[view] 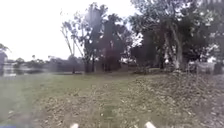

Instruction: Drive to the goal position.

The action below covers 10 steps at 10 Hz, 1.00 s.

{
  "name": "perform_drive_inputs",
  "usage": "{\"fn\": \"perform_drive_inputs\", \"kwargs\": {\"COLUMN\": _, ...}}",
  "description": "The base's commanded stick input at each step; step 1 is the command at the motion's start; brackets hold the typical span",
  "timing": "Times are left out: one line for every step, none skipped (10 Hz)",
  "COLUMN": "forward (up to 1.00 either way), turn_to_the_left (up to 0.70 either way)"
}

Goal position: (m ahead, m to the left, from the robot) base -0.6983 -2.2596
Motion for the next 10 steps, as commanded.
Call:
{"fn": "perform_drive_inputs", "kwargs": {"forward": 0.0, "turn_to_the_left": -0.5}}
{"fn": "perform_drive_inputs", "kwargs": {"forward": 0.0, "turn_to_the_left": -0.5}}
{"fn": "perform_drive_inputs", "kwargs": {"forward": 0.0, "turn_to_the_left": -0.5}}
{"fn": "perform_drive_inputs", "kwargs": {"forward": 0.0, "turn_to_the_left": -0.5}}
{"fn": "perform_drive_inputs", "kwargs": {"forward": 0.0, "turn_to_the_left": -0.5}}
{"fn": "perform_drive_inputs", "kwargs": {"forward": 0.0, "turn_to_the_left": -0.5}}
{"fn": "perform_drive_inputs", "kwargs": {"forward": 0.0, "turn_to_the_left": -0.5}}
{"fn": "perform_drive_inputs", "kwargs": {"forward": 0.0, "turn_to_the_left": -0.5}}
{"fn": "perform_drive_inputs", "kwargs": {"forward": 0.0, "turn_to_the_left": -0.5}}
{"fn": "perform_drive_inputs", "kwargs": {"forward": 0.0, "turn_to_the_left": -0.5}}
